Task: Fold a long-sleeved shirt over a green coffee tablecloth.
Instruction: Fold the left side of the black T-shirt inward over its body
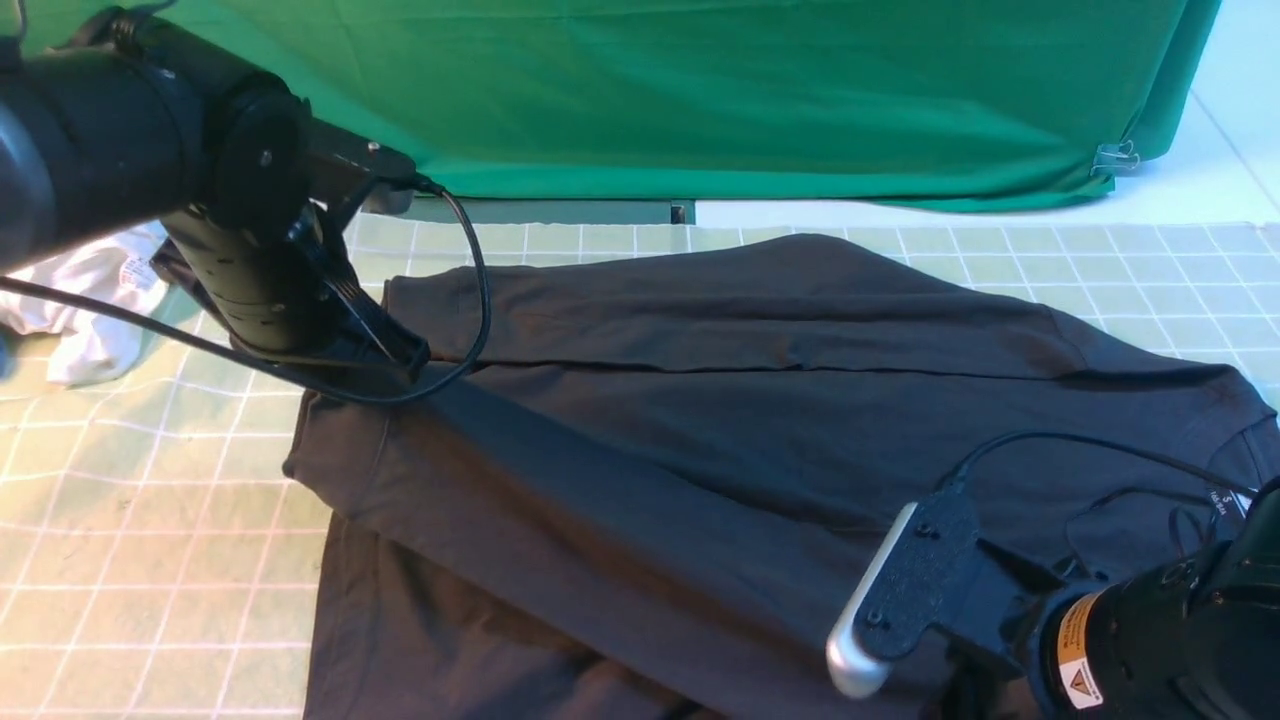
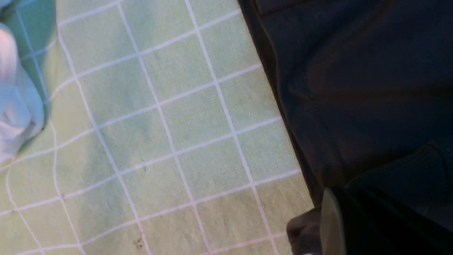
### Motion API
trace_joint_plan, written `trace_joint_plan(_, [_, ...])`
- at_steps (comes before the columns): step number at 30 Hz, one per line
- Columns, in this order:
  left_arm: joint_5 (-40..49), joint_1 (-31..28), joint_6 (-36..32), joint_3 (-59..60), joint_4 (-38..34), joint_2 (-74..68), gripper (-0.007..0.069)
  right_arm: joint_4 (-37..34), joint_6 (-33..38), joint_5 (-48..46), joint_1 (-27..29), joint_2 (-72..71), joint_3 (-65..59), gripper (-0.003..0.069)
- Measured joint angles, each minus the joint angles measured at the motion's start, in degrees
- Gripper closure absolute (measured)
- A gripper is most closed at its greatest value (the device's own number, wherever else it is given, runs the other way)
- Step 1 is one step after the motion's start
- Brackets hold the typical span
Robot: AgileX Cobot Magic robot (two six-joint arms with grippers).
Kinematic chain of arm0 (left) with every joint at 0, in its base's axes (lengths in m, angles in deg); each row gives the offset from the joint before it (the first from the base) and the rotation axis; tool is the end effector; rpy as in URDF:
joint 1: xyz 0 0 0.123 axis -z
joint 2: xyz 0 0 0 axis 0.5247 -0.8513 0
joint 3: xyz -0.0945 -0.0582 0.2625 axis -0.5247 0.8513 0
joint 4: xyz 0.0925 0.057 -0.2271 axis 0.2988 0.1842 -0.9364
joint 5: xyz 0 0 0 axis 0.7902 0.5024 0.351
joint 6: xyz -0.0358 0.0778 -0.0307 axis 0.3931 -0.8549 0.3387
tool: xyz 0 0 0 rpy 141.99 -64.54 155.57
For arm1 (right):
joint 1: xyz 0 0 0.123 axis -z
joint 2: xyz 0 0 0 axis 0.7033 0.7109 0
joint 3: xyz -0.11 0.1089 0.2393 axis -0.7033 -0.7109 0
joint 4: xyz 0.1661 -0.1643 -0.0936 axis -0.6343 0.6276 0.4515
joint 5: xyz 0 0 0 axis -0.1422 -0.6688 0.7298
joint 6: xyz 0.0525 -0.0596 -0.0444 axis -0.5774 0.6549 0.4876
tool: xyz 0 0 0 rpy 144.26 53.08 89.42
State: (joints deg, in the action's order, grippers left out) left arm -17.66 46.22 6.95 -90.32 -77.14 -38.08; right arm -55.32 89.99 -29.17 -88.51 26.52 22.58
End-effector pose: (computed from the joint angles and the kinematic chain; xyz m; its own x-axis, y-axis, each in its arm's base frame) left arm 0.3465 -0.0746 0.2617 -0.8715 0.3373 -0.3560 0.2850 0.9391 0.1919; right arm 0.1690 0.1628 0.2149 -0.5297 -0.7302 -0.4315 -0.7888 0.6111 -0.0660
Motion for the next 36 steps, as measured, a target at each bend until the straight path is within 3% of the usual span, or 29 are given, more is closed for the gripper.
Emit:
trace_joint_plan(3, [1.4,0.0,0.0,-0.9,-1.2,0.0,0.0652,3.6,-5.5,-0.4,3.5,0.0,0.4,0.0591])
trace_joint_plan(7, [2.6,-0.1,0.0,-1.5,-3.5,0.0,0.0652,5.5,-8.1,-0.6,12.4,0.0,2.4,0.051])
trace_joint_plan(11, [2.1,-0.2,0.0,-1.5,-6.6,0.0,0.0652,6.0,-10.1,-0.6,27.0,1.6,6.8,0.0291])
trace_joint_plan(15, [0.8,-0.2,-0.9,-1.5,-7.6,0.0,0.0652,6.6,-10.1,-0.9,36.3,5.3,9.2,0.0231])
trace_joint_plan(19, [-0.3,-0.2,-2.1,-1.5,-7.7,0.0,0.0652,6.7,-9.6,-2.1,39.5,10.7,9.3,0.0241])
trace_joint_plan(28, [-1.1,-0.2,-3.2,-1.5,-7.7,0.0,0.0652,4.2,-4.9,0.6,36.8,19.6,9.3,0.0262])
trace_joint_plan(30, [-1.1,-0.2,-3.3,-1.5,-7.7,0.0,0.0652,3.9,-4.8,1.3,36.6,21.1,9.6,0.0337])
trace_joint_plan(33, [-1.2,-0.2,-3.4,-1.5,-7.7,0.0,0.0652,3.5,-4.8,1.9,36.5,21.4,9.8,0.0564])
trace_joint_plan(36, [-1.1,-0.2,-3.5,-1.5,-7.7,0.0,0.0652,3.6,-4.8,2.0,36.5,21.2,9.8,0.0613])
